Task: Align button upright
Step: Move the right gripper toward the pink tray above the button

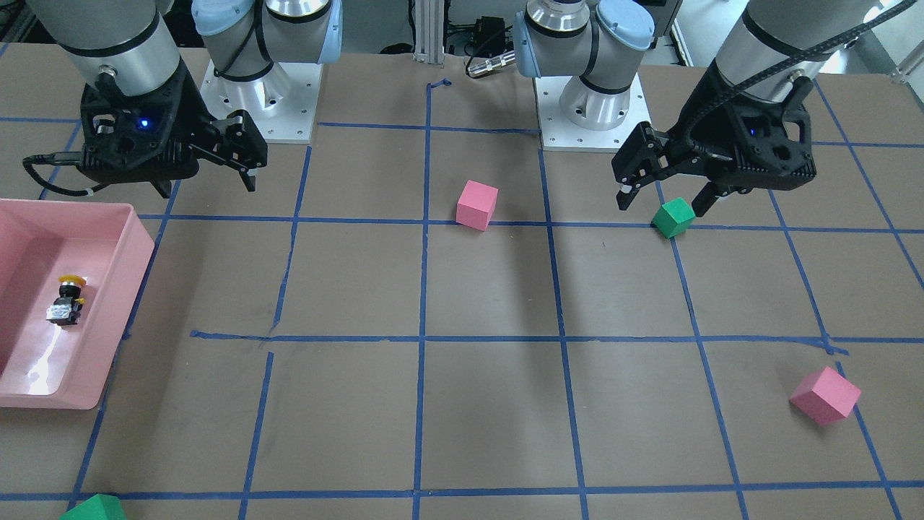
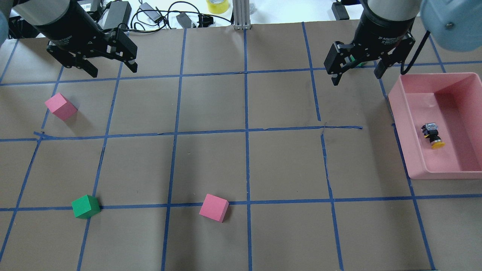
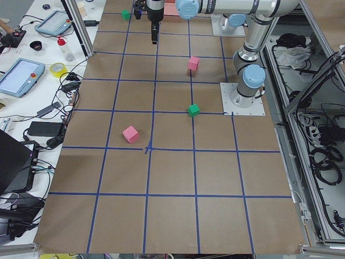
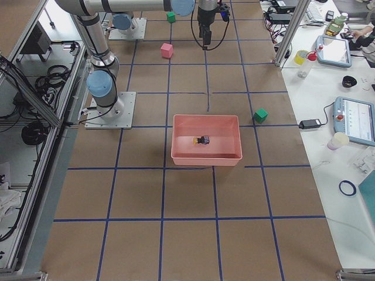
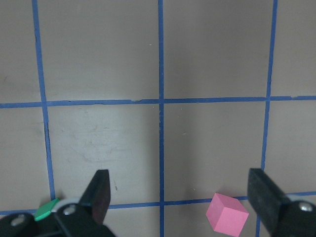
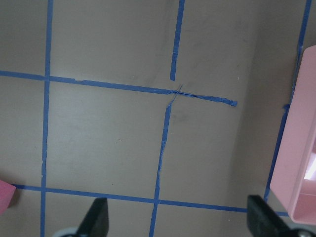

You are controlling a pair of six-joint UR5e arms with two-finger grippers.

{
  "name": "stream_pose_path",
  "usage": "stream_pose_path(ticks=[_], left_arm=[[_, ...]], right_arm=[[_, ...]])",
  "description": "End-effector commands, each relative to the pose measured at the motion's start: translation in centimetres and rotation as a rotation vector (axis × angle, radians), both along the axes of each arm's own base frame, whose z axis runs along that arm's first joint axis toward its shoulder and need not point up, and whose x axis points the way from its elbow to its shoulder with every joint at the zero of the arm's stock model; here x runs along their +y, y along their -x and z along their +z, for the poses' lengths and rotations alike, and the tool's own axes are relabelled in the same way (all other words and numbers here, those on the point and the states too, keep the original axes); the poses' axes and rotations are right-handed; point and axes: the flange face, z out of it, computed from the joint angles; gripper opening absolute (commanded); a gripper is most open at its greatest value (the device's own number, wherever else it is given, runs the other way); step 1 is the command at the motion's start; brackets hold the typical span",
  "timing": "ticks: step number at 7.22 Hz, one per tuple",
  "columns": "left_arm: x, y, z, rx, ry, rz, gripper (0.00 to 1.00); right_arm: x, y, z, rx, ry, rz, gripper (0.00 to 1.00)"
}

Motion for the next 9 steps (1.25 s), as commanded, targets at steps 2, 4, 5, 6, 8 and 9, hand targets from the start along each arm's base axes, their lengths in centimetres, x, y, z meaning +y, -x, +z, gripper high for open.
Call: stream_pose_path(ticks=[2, 4, 5, 6, 8, 9], left_arm=[[0.0, 0.0, 0.0, 0.000, 0.001, 0.000, 1.00], [0.0, 0.0, 0.0, 0.000, -0.001, 0.000, 1.00], [0.0, 0.0, -0.1, 0.000, -0.002, 0.000, 1.00], [0.0, 0.0, -0.1, 0.000, -0.002, 0.000, 1.00], [0.0, 0.0, 0.0, 0.000, -0.001, 0.000, 1.00], [0.0, 0.0, 0.0, 0.000, -0.001, 0.000, 1.00]], right_arm=[[-0.2, 0.6, 0.0, 0.000, 0.003, -0.011, 1.00], [-0.1, 0.7, 0.2, 0.000, 0.006, -0.014, 1.00], [-0.3, 0.6, 0.2, -0.001, 0.015, -0.011, 1.00], [-0.5, 0.5, 0.5, -0.010, 0.040, -0.013, 1.00], [-0.5, 0.4, 0.6, -0.012, 0.041, -0.005, 1.00], [-0.3, 0.3, 1.0, -0.014, 0.041, -0.011, 1.00]])
